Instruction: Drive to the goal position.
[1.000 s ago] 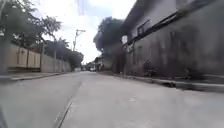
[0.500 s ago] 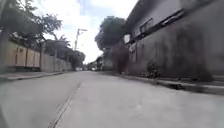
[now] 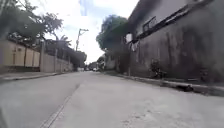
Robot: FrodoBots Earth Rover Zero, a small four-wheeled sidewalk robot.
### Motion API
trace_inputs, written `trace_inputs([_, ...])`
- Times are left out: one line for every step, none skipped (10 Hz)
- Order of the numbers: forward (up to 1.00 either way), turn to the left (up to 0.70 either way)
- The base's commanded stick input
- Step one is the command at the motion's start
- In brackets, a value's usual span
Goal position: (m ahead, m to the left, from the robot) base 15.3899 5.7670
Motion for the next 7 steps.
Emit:
trace_inputs([0.70, 0.00])
trace_inputs([0.70, 0.00])
trace_inputs([0.70, 0.00])
trace_inputs([0.70, 0.00])
trace_inputs([0.70, 0.00])
trace_inputs([0.70, 0.00])
trace_inputs([0.70, 0.00])
